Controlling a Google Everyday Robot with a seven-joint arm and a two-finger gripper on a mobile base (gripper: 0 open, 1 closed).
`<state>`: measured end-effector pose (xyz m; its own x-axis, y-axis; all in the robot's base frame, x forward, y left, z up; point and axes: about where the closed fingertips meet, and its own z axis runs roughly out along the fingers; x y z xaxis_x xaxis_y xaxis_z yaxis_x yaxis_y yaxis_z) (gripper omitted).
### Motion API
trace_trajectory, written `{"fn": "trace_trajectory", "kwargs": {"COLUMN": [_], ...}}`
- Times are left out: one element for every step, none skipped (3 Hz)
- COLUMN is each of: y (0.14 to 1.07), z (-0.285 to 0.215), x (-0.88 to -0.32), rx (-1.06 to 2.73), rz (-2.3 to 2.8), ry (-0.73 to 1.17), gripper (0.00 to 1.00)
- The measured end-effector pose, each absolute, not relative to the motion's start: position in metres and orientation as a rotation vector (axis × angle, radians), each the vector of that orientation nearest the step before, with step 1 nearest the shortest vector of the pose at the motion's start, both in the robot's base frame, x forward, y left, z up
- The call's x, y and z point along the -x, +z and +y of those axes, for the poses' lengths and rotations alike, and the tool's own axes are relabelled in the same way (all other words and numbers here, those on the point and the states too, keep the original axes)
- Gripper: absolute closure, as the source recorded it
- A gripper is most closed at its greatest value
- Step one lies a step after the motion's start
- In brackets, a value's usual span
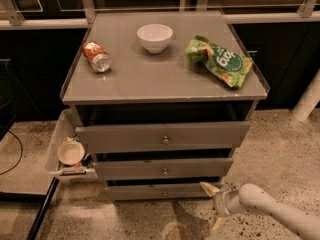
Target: Open bottom drawer
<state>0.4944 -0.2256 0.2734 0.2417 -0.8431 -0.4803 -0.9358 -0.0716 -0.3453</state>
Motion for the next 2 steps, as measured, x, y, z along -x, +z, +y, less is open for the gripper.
{"fn": "trace_trajectory", "kwargs": {"y": [0.252, 0.223], "z": [-0.221, -0.219], "x": [-0.505, -0.522], "rx": [1.915, 1.908], "rz": [1.657, 1.708], "ry": [0.235, 0.270], "gripper": [0.00, 0.00]}}
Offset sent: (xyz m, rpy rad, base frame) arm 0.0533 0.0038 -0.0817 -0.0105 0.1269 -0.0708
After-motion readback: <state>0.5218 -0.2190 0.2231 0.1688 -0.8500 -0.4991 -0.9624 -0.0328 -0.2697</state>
